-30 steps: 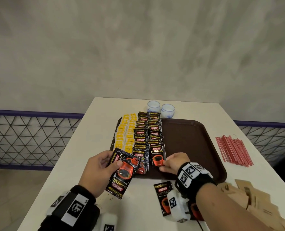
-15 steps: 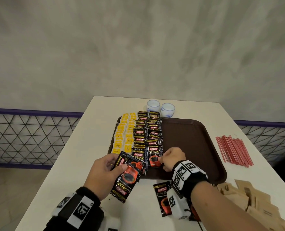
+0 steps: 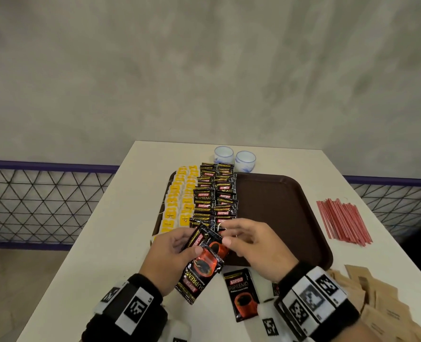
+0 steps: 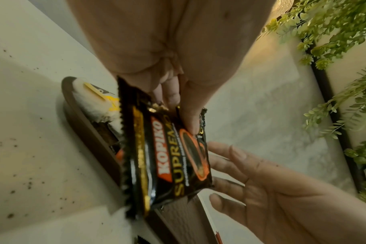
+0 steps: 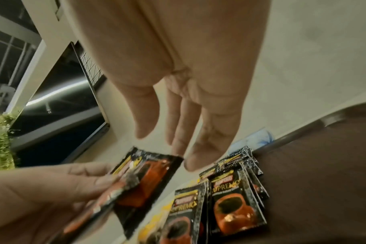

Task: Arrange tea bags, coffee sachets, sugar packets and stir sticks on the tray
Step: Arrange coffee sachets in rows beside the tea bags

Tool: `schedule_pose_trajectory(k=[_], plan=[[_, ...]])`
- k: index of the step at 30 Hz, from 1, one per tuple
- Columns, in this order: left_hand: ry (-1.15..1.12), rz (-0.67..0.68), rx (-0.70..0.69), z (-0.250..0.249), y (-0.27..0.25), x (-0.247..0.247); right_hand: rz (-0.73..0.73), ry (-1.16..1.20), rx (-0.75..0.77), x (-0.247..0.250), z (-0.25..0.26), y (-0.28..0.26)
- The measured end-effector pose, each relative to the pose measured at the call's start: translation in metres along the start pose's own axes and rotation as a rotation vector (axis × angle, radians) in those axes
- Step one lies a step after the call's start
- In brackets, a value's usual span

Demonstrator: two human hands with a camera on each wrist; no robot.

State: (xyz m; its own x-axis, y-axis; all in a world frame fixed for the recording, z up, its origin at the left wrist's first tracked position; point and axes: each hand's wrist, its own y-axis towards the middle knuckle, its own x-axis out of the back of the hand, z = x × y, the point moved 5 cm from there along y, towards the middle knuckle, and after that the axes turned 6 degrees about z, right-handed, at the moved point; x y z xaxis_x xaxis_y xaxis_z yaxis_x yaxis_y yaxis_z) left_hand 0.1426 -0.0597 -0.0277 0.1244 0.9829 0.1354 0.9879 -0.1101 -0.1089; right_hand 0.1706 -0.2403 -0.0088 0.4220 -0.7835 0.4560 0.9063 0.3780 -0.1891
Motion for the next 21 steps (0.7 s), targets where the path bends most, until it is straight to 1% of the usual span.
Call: schedule_pose_trajectory(k=[3, 5, 6, 10, 13, 16, 18, 21], plan=[[0.035, 0.085, 0.004, -0.003, -0.002, -0.014, -0.045, -0.125, 0.028, -0.002, -0.002, -0.004], [0.117, 0.139, 0.016, -0.003, -0.003, -0.022, -0.041, -0.182, -0.019, 0.000, -0.010, -0.006], [0.159, 0.145, 0.031, -0.002, -0.004, -0.023, -0.042, -0.176, -0.056, 0.004, -0.017, -0.006], [0.196, 0.086, 0.100, 0.008, -0.004, -0.010, -0.167, -0.028, -0.202, 0.027, -0.046, 0.000], [0.154, 0.051, 0.158, 0.016, -0.006, -0.002, -0.204, 0.031, -0.309, 0.025, -0.057, 0.015], [0.210, 0.026, 0.108, 0.017, -0.006, 0.003, -0.198, 0.037, -0.379, 0.014, -0.058, 0.032], [0.201, 0.005, 0.091, 0.018, -0.007, 0.006, -0.187, 0.017, -0.411, 0.006, -0.060, 0.044], [0.170, -0.026, 0.085, 0.018, -0.009, 0.010, -0.233, -0.028, -0.437, 0.002, -0.063, 0.055]])
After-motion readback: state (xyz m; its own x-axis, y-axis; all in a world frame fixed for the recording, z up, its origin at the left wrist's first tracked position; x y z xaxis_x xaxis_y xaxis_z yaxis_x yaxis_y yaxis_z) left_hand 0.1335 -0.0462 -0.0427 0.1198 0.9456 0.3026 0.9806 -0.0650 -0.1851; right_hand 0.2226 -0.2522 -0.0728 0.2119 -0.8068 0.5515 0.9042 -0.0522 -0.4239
